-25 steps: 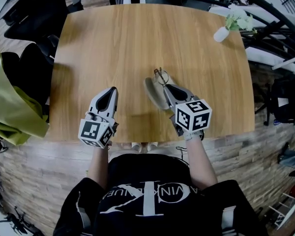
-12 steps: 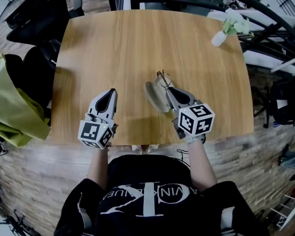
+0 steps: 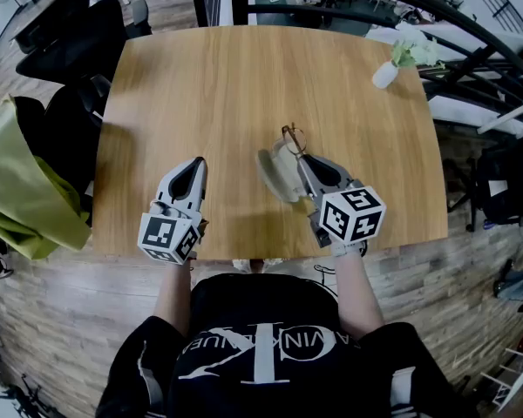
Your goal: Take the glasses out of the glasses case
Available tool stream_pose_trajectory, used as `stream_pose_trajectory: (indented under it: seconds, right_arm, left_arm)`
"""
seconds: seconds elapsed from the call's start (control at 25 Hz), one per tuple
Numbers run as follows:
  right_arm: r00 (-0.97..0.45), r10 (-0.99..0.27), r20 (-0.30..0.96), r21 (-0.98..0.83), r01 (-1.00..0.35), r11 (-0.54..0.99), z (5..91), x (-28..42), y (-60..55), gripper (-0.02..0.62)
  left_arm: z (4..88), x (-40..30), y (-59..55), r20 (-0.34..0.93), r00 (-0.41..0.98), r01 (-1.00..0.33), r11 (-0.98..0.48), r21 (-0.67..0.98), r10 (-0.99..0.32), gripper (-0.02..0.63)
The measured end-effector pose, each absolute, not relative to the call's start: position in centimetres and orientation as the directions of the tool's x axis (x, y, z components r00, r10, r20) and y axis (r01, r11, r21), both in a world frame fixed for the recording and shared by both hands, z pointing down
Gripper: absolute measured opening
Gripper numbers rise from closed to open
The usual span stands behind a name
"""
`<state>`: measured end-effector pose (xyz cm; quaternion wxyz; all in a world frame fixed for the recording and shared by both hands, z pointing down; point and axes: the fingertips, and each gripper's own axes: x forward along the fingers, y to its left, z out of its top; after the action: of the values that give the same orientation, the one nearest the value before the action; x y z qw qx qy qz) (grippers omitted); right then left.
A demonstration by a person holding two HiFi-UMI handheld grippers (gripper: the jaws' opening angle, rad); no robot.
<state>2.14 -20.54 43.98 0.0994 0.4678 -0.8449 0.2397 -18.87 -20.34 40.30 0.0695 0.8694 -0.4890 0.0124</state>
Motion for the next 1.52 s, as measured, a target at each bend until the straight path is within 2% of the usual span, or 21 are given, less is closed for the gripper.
stream_pose_trajectory:
  seconds: [1.52]
  right_arm:
    - [-0.540,-0.795,0.277,-0.284,-0.836,0.469,39.2,2.9,-19.7,0.040]
  left_arm:
    - [37.1,-19.3,-19.7,0.014,0.510,-0.858,-0.508,0.075,-0.860,0.015]
